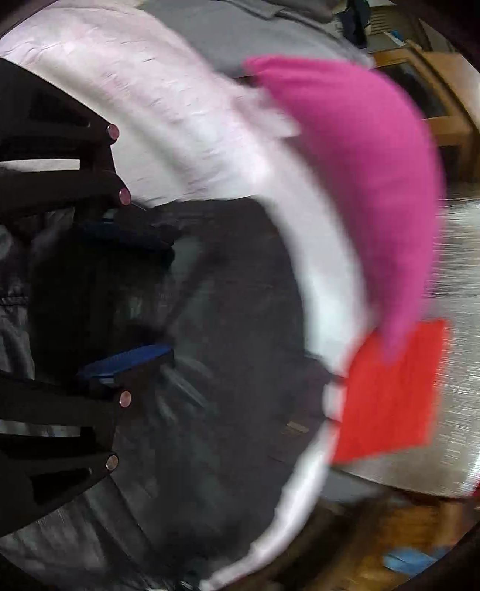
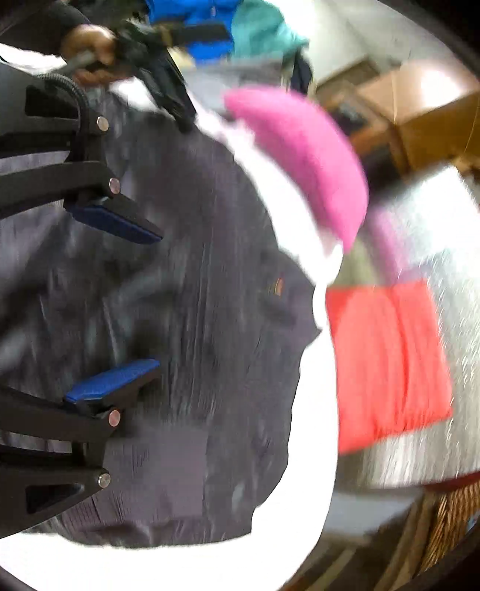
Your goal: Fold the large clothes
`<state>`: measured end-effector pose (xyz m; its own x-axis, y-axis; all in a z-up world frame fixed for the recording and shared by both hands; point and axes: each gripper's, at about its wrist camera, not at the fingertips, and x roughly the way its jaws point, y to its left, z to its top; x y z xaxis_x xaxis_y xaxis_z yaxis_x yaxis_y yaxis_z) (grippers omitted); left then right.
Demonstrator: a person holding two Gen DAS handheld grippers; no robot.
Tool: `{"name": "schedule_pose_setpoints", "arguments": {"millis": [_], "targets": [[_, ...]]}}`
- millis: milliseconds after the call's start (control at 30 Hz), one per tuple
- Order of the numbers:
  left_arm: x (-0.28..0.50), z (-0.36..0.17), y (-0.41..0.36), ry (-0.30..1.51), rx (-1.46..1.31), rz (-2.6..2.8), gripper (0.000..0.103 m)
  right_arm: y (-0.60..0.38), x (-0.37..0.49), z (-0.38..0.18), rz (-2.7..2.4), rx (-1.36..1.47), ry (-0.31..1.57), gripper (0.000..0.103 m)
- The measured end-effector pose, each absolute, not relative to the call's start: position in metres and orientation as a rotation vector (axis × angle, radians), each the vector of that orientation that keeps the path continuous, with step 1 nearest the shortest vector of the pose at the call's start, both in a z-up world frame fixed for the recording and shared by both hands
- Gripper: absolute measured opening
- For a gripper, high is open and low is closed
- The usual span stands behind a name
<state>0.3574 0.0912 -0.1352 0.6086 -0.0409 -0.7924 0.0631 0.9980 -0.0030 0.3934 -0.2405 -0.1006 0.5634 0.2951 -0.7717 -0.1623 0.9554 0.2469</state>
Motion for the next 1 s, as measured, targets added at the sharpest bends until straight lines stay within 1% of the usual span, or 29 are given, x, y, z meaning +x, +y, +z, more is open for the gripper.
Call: {"name": "schedule_pose_setpoints", "arguments": {"millis": [67,133,267,333,400,467,500,533,600,733,867,1000], "targets": [[0.356,-0.137,0.086,0.866,0.070,-0.046,0.058,-0.238,0.395,-0.108,0.286,0.124,0.938,0.067],[0.357,-0.128,0.087,0.889,0.044,-0.031,0.057,-0.228,0.393,-0.097,0.270,0.072,0.940,0.067],[0.331,-0.103,0.100,0.874,0.001,-0.033,0.058,-0.235,0.360,-0.063,0.287,0.117,0.866,0.068],[0.301,-0.091,0.109,0.851,0.011,-0.042,0.064,-0.246,0.322,-0.044,0.297,0.117,0.819,0.071],[0.265,-0.079,0.121,0.837,0.013,-0.038,0.068,-0.260,0.282,-0.033,0.308,0.128,0.794,0.074],[0.233,-0.073,0.134,0.827,0.004,-0.030,0.073,-0.279,0.236,-0.027,0.307,0.153,0.793,0.079],[0.210,-0.071,0.145,0.819,-0.013,-0.020,0.077,-0.288,0.222,-0.028,0.306,0.166,0.794,0.079],[0.194,-0.070,0.151,0.816,-0.024,-0.013,0.079,-0.301,0.192,-0.029,0.298,0.190,0.797,0.079],[0.154,-0.071,0.170,0.818,-0.058,0.026,0.080,-0.319,0.149,-0.034,0.267,0.224,0.801,0.079],[0.108,-0.088,0.187,0.881,-0.120,0.104,0.080,-0.348,0.081,-0.052,0.214,0.328,0.803,0.080],[0.074,-0.096,0.192,0.914,-0.147,0.155,0.080,-0.358,0.042,-0.072,0.200,0.404,0.814,0.080],[0.050,-0.096,0.191,0.923,-0.157,0.181,0.080,-0.350,0.024,-0.080,0.213,0.439,0.808,0.080]]}}
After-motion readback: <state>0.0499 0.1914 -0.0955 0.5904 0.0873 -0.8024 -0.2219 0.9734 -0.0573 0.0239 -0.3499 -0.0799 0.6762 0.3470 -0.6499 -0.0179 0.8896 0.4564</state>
